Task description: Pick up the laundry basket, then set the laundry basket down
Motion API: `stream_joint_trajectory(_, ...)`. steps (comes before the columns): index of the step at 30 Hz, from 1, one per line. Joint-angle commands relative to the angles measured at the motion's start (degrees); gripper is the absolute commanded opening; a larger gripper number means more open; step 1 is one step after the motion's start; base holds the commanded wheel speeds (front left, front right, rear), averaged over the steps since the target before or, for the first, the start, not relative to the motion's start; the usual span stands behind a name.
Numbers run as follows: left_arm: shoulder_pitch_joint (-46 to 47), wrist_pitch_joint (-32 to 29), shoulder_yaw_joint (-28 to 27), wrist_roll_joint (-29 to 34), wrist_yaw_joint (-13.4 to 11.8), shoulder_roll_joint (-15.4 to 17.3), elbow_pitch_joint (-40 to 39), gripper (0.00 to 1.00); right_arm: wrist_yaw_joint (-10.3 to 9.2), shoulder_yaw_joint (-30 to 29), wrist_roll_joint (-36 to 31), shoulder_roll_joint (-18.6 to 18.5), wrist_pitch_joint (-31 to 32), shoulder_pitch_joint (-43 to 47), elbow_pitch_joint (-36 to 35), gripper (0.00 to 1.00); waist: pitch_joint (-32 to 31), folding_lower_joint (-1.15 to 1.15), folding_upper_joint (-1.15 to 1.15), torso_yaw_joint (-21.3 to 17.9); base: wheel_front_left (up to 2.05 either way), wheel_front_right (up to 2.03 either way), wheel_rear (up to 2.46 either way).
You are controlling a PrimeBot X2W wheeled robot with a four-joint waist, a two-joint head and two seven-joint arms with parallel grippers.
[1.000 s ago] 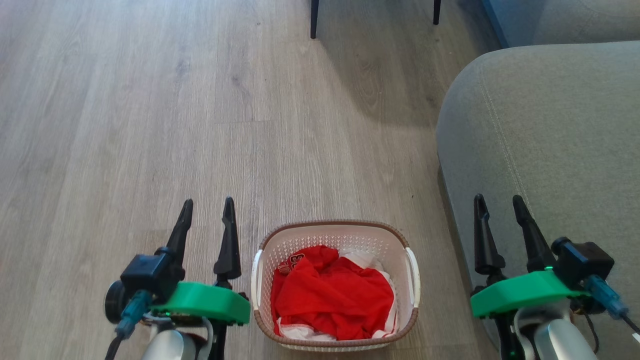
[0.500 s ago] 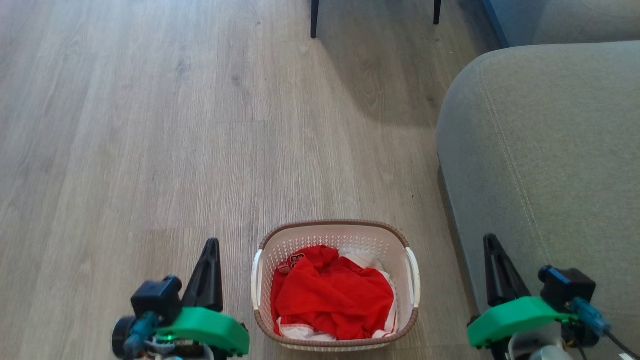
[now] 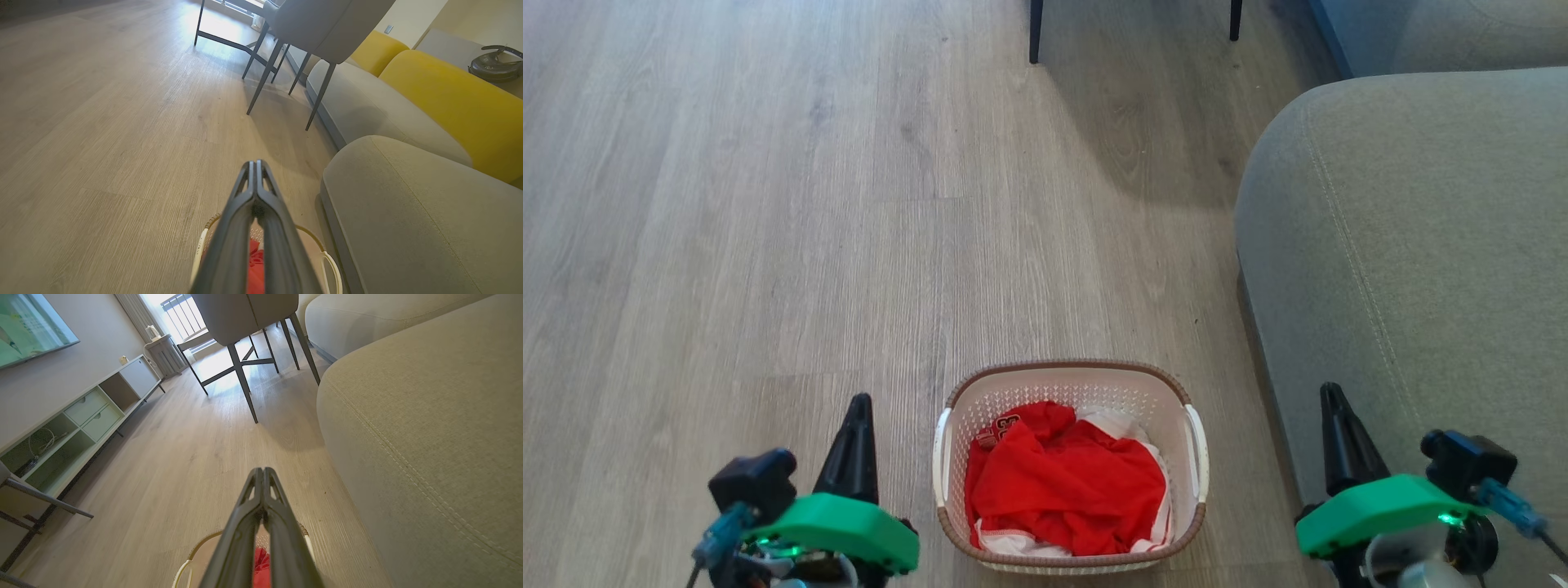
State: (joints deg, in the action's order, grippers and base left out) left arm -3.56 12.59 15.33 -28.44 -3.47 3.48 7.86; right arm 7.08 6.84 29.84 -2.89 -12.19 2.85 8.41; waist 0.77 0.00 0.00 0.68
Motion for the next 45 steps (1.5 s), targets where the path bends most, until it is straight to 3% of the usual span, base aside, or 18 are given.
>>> stream_joint_trajectory(1, 3.0, -0.3, -1.4, -1.6, 0.6, 0.5, -1.6, 0.00, 0.06, -0.5, 1.6, -0.7, 0.3, -2.4, -1.5, 0.00, 0.0, 0.00, 0.00, 0.0, 0.00, 0.00, 0.00)
stream_joint_trajectory(45, 5.7, -6.6, -8.1, -28.7, 4.9, 1.3, 1.5, 0.00, 0.20, -4.3, 27.9, -1.4, 6.7, -5.0, 1.3, 0.00, -0.2, 0.00, 0.00, -0.3, 0.00, 0.00, 0.00)
